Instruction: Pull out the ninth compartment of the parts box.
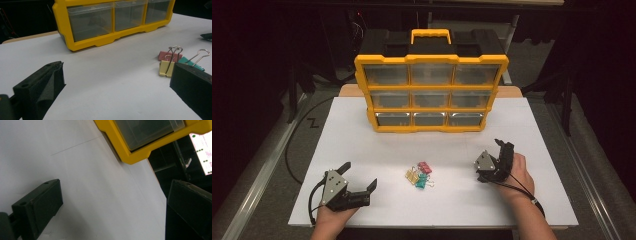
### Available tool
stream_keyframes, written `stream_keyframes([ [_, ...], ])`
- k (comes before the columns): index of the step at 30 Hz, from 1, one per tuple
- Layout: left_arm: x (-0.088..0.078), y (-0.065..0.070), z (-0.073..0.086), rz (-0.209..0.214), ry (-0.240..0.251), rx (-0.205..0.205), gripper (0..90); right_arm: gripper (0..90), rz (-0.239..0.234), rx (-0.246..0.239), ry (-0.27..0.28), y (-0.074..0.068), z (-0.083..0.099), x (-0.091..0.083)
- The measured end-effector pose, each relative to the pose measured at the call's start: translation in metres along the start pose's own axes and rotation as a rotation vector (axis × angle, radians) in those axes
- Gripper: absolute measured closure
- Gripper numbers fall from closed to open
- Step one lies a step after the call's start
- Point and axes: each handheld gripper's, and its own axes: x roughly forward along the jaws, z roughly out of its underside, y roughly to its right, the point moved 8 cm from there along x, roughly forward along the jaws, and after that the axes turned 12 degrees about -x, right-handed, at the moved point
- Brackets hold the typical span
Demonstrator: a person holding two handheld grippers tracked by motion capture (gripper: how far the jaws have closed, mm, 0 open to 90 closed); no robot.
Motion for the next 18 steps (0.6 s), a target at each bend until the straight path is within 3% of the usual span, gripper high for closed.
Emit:
stream_keyframes([
  [7,0.000,0.000,0.000,0.000,0.000,0.002,0.4,0.7,0.032,-0.081,-0.010,-0.002,-0.006,-0.002],
  [13,0.000,0.000,0.000,0.002,0.000,0.002,0.4,0.9,0.053,-0.189,-0.023,-0.002,-0.011,-0.004],
  [18,0.000,0.000,0.000,0.003,-0.003,0.004,0.4,1.0,0.070,-0.224,-0.034,-0.005,-0.014,-0.006],
])
